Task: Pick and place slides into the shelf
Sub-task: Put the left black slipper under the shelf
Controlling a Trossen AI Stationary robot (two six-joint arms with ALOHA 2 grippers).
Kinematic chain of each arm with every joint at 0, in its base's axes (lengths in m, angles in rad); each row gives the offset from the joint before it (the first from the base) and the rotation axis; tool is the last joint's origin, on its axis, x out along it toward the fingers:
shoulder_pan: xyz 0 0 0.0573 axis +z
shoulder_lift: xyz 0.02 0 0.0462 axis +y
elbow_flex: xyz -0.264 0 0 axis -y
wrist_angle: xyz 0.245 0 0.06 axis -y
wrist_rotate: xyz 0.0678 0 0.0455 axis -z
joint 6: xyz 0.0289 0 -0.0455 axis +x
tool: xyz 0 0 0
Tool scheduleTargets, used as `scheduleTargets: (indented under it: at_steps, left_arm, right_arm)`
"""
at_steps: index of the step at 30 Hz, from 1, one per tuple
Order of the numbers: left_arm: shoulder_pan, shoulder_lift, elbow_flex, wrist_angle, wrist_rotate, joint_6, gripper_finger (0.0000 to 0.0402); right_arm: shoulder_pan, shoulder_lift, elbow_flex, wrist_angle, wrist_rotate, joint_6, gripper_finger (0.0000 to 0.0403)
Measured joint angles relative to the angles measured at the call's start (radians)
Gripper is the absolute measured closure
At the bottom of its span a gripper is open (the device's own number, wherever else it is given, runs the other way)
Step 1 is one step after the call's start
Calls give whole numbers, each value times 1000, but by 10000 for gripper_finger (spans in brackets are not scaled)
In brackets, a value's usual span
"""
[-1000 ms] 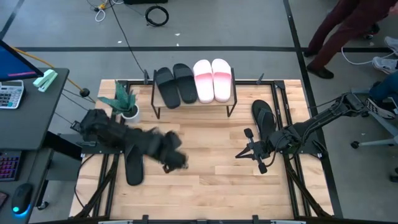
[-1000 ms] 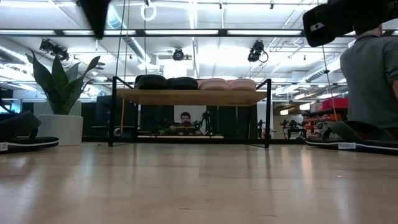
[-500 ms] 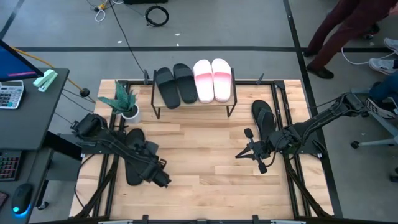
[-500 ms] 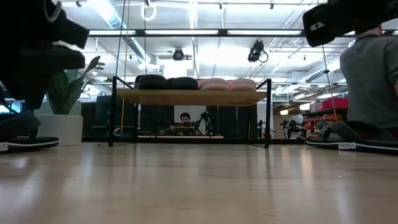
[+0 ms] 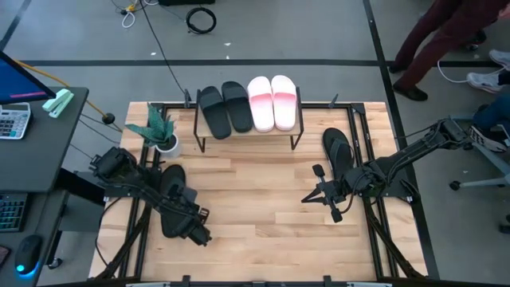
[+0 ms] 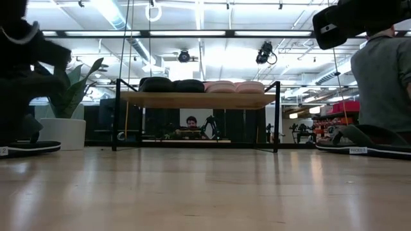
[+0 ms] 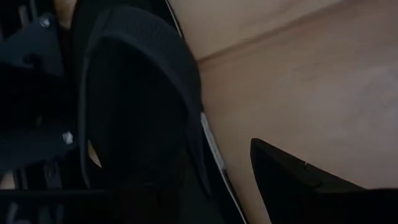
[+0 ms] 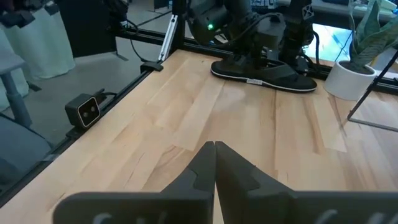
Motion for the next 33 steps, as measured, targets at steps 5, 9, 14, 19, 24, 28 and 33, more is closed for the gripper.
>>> scheduleTargets:
  at_steps: [5, 9, 14, 19, 24, 28, 33]
  left_arm:
    - [15, 0, -50, -6, -2, 4, 239]
    - [16, 0, -96, 6, -3, 5, 300]
    - [16, 0, -63, 42, -2, 47, 387]
    - [45, 0, 125, 38, -57, 182, 393]
    - [80, 0, 331, 45, -214, 325, 393]
    - [114, 0, 392, 53, -253, 429, 394]
    - [199, 0, 351, 55, -298, 503, 395]
  right_arm:
    - [0, 0, 0, 0, 0, 1, 386]
    - [0, 0, 0, 0, 0, 1, 386]
    - [0, 0, 0, 0, 0, 1, 386]
    - [0, 0, 0, 0, 0, 1, 386]
    - [0, 0, 0, 0, 0, 0, 386]
    - [0, 0, 0, 0, 0, 0, 386]
    - [0, 0, 0, 0, 0, 0, 386]
